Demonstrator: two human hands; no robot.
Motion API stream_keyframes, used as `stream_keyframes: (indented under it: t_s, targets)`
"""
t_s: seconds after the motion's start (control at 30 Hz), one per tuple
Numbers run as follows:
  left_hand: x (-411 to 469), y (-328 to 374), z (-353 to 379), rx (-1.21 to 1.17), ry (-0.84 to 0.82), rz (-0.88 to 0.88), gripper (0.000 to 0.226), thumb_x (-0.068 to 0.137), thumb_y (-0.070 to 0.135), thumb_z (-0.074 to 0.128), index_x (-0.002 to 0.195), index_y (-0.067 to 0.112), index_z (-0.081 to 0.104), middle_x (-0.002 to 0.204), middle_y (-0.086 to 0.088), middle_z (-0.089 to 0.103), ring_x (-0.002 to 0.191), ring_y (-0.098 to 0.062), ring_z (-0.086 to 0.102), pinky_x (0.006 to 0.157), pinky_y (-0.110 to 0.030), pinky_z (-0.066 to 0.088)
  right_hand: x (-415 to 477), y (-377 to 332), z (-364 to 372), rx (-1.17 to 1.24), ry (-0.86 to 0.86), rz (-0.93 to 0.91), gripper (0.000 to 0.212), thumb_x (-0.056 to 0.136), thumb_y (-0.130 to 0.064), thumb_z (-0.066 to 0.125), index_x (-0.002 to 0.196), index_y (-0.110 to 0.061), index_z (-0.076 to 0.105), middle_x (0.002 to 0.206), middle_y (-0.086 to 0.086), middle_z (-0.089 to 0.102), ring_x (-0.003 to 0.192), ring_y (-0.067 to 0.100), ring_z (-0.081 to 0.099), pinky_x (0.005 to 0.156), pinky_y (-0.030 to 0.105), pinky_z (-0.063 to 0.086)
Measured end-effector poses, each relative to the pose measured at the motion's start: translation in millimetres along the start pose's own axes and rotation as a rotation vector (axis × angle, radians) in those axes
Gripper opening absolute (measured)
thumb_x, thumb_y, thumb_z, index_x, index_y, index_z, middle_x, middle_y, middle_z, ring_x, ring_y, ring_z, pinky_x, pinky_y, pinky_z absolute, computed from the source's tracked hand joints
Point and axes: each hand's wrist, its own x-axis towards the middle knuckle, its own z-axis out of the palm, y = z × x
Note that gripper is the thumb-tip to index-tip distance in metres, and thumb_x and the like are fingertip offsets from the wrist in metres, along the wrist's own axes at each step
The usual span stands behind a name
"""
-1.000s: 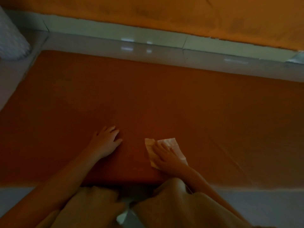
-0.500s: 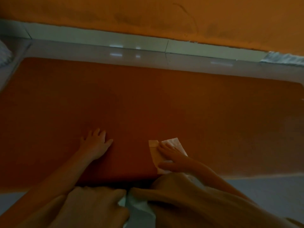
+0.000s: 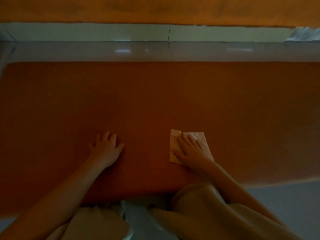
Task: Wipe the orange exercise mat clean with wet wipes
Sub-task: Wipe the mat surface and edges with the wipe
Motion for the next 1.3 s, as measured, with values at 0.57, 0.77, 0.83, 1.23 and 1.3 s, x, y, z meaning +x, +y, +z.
stream_keyframes:
  t_s: [0.57,0.77,0.83,1.23,1.3]
  targets:
    - [15.2,35.1,4.8,-0.04,0.117,0.087,0.061,0.102,0.048,0.025,0.154,0.019,0.011,0.162,0.001,-0.002,0.148,-0.023,-0.006,0.119,-0.05,0.003,25.6,-3.6,-13.4,-0.042,0.03,-0.095,0.073,0.097,-0.061,0.016,0.153,-0.021,-0.008,0.16,0.0,-0.015,0.146,0.023,-0.016,0.116,0.042,-0.011]
    - [30.6,41.8,-0.8,-0.022,0.134,0.109,0.063,0.102,0.049,0.024,0.155,0.022,0.004,0.161,0.005,-0.009,0.148,-0.019,-0.011,0.119,-0.048,0.001,12.2,-6.7,-9.4,-0.073,-0.062,-0.31,0.107,0.06,-0.079,-0.014,0.152,-0.026,-0.007,0.145,-0.012,-0.027,0.134,0.007,-0.026,0.11,0.034,-0.018]
    - [37.5,42.3,-2.3,-0.009,0.136,0.118,0.062,0.102,0.049,0.023,0.155,0.023,0.003,0.161,0.005,-0.009,0.148,-0.019,-0.011,0.119,-0.047,0.001,24.0,11.3,-16.4,-0.061,-0.027,-0.237,0.107,0.063,-0.083,-0.015,0.152,-0.024,-0.008,0.151,-0.008,-0.023,0.141,0.013,-0.021,0.114,0.037,-0.013]
    - [52.6,50.0,-2.6,0.094,0.235,0.104,0.058,0.1,0.047,0.033,0.15,0.019,0.025,0.156,0.0,0.019,0.143,-0.025,0.017,0.115,-0.044,0.025,40.3,18.7,-13.6,-0.092,-0.068,-0.335,0.097,0.066,-0.075,-0.012,0.15,-0.025,-0.015,0.146,-0.008,-0.031,0.136,0.011,-0.029,0.111,0.033,-0.02]
    - [50.9,51.1,0.1,0.123,0.262,0.109,0.059,0.1,0.046,0.031,0.151,0.018,0.025,0.156,-0.001,0.019,0.143,-0.025,0.018,0.115,-0.045,0.025,57.4,36.1,-17.8,-0.099,-0.063,-0.295,0.106,0.061,-0.081,-0.019,0.15,-0.024,-0.015,0.147,-0.006,-0.029,0.139,0.013,-0.026,0.109,0.034,-0.019]
